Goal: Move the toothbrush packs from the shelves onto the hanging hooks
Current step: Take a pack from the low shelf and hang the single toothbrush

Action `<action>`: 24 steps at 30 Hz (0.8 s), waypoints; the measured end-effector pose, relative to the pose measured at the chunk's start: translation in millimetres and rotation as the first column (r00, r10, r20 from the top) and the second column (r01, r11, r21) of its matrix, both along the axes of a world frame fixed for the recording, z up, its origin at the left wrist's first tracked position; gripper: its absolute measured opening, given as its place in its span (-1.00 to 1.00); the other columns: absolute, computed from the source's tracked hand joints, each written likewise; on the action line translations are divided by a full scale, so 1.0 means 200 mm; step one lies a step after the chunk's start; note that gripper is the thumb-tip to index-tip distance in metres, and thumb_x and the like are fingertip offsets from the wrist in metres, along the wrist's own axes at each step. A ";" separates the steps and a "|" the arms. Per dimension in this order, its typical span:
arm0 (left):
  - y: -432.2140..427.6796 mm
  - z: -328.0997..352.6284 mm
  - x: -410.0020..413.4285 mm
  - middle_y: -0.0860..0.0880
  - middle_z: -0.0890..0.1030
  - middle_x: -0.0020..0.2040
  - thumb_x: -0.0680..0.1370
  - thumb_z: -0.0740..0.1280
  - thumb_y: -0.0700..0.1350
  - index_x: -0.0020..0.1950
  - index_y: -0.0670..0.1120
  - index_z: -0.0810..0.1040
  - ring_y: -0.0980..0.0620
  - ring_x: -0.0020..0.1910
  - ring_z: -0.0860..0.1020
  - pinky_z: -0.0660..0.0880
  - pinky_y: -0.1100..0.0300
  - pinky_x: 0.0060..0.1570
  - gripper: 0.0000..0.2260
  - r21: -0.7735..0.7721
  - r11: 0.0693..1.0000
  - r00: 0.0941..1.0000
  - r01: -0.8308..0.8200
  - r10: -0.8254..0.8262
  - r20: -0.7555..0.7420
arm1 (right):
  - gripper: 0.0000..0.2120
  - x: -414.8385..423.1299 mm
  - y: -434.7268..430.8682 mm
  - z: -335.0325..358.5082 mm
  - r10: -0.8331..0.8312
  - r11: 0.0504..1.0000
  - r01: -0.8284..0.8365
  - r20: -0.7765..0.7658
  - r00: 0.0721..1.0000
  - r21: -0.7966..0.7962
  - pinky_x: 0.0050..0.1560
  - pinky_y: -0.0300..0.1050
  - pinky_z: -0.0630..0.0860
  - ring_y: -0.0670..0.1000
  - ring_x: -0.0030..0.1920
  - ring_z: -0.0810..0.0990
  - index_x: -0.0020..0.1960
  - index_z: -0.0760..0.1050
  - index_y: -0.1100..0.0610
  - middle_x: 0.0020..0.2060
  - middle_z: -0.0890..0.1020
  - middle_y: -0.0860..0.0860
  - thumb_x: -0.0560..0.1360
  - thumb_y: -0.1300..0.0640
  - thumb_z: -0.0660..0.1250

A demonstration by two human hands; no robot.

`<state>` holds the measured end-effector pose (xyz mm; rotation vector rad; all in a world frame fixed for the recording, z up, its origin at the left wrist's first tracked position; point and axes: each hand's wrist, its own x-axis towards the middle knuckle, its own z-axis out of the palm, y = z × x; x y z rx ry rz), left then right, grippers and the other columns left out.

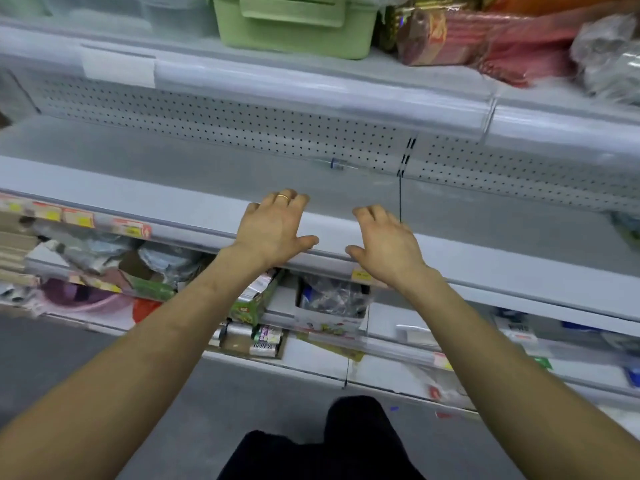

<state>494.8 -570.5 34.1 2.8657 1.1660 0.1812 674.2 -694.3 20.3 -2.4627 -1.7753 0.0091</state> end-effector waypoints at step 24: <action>0.33 -0.44 0.13 -0.04 0.44 0.50 0.60 0.29 0.29 0.54 0.00 0.37 -0.14 0.43 0.42 0.48 -0.15 0.30 -0.41 0.057 0.984 0.981 -0.168 0.161 0.109 | -0.39 0.88 1.07 -0.51 0.036 0.991 -0.034 -0.012 0.999 0.127 0.44 0.20 0.39 0.28 0.49 0.34 0.62 0.25 0.17 0.53 0.35 0.22 0.66 -0.06 0.29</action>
